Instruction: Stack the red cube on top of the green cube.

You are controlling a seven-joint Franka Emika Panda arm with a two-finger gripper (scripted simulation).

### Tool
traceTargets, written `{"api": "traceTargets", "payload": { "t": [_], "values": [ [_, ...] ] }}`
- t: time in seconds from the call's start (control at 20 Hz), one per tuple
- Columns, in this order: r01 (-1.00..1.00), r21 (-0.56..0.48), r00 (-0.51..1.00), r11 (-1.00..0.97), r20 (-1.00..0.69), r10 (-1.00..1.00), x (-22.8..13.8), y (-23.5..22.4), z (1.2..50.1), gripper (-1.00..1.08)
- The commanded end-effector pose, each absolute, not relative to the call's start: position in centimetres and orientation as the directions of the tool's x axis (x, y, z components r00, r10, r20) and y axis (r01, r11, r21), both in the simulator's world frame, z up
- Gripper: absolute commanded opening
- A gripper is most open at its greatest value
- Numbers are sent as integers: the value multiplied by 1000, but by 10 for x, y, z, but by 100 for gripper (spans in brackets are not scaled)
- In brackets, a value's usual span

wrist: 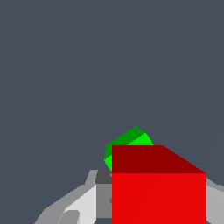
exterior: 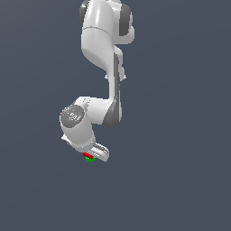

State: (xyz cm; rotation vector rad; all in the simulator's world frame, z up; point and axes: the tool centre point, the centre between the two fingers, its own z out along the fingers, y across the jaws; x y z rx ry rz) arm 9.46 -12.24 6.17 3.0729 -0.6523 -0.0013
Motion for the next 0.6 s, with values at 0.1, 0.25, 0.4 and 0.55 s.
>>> {"api": "traceTargets", "payload": {
  "t": [0.1, 0.25, 0.4, 0.55],
  "values": [
    [-406, 0, 914, -914, 0, -406, 96, -124, 62, 100],
    [-406, 0, 914, -914, 0, -406, 96, -124, 62, 100],
    [-406, 0, 914, -914, 0, -406, 96, -124, 62, 100],
    [-406, 0, 914, -914, 0, -406, 96, -124, 62, 100]
  ]
}}
